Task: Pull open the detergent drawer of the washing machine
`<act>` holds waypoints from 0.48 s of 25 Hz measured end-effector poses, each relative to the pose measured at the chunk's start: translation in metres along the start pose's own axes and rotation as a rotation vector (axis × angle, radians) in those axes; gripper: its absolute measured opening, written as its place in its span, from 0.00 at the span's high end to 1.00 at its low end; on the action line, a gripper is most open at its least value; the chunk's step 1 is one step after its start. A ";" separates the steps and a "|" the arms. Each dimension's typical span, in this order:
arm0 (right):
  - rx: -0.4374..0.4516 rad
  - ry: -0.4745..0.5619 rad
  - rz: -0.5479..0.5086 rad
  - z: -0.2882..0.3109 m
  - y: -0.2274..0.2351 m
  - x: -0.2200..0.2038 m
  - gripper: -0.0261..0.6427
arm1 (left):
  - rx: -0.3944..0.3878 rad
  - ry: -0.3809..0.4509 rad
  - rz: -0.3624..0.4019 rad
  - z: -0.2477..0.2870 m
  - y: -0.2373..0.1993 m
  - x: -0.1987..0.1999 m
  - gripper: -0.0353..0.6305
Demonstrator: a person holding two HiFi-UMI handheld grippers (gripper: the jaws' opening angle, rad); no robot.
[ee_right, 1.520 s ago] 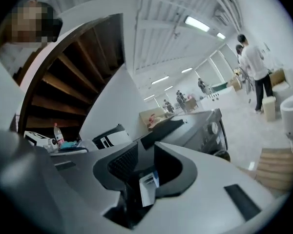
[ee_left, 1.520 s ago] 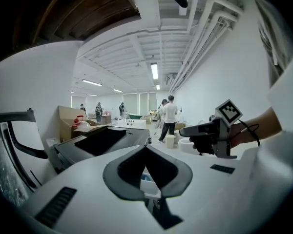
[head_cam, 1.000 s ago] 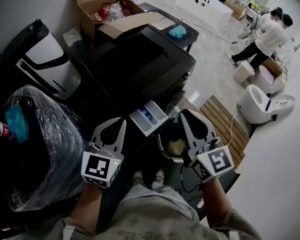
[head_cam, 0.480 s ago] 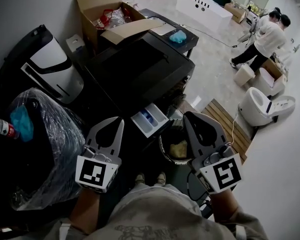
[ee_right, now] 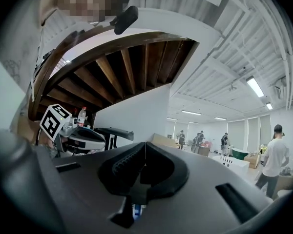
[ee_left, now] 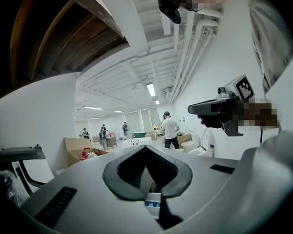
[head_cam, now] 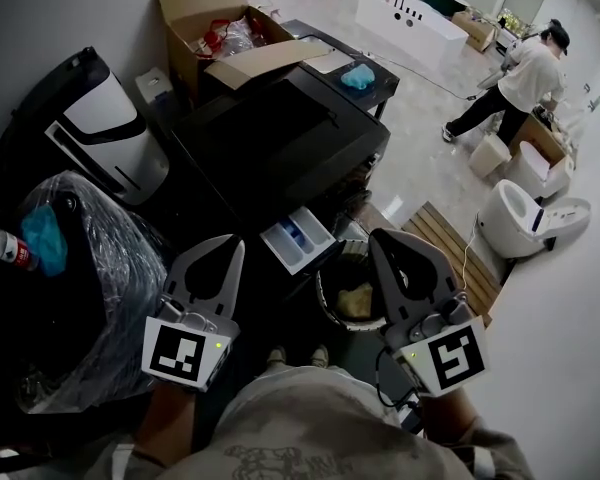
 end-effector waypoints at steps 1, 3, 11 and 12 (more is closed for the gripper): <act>0.000 0.003 0.001 0.000 0.001 0.000 0.91 | 0.001 0.000 -0.004 0.000 0.001 0.001 0.92; 0.002 -0.001 -0.004 -0.001 0.002 -0.001 0.91 | -0.001 -0.006 -0.026 0.000 0.005 0.001 0.92; 0.023 -0.013 0.003 -0.002 -0.001 -0.004 0.91 | 0.010 -0.026 -0.029 -0.003 0.006 -0.003 0.92; 0.019 -0.011 -0.001 -0.002 -0.001 -0.004 0.91 | 0.011 -0.026 -0.025 -0.004 0.005 -0.003 0.92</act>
Point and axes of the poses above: the fingertips, and each gripper's own axes: z forward along the fingers, y to its right, x out of its top, the point moved 1 cm from there along -z, backward along the fingers, and after that the axes turned 10 degrees about z, right-handed, at the moved point
